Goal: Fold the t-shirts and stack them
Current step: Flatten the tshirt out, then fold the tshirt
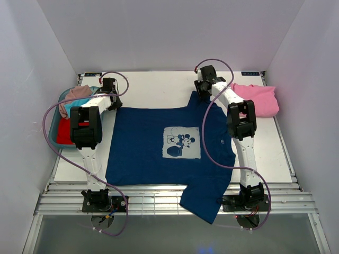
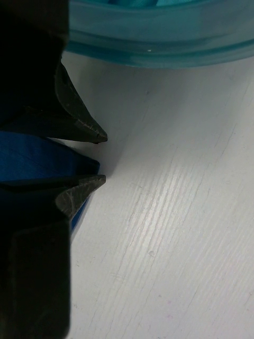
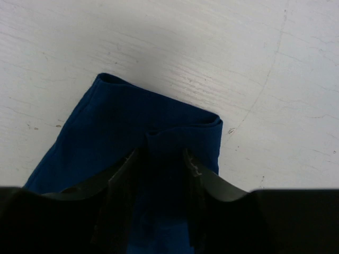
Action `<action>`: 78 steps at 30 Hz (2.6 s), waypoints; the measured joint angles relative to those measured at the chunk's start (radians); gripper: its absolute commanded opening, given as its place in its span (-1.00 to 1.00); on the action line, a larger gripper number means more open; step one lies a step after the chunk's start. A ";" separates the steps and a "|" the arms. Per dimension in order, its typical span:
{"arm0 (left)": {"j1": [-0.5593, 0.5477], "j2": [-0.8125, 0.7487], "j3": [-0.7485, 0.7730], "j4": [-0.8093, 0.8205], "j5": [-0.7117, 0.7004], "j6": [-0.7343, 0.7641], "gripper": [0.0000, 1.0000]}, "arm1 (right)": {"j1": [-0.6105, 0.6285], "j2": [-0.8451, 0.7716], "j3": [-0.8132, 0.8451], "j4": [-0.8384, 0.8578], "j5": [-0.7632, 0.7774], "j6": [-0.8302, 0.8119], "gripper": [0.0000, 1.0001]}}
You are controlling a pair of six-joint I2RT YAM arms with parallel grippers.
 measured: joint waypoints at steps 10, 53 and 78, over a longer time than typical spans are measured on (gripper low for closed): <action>0.000 0.000 0.000 0.003 0.000 0.000 -0.18 | 0.000 0.003 0.000 -0.013 0.005 0.002 -0.67; 0.005 -0.208 -0.148 0.076 0.057 -0.010 -1.00 | 0.006 -0.373 -0.193 -0.011 0.047 -0.002 -0.78; 0.005 -0.499 -0.525 0.105 0.025 -0.009 -1.00 | 0.086 -0.972 -0.764 -0.161 0.159 0.057 -0.79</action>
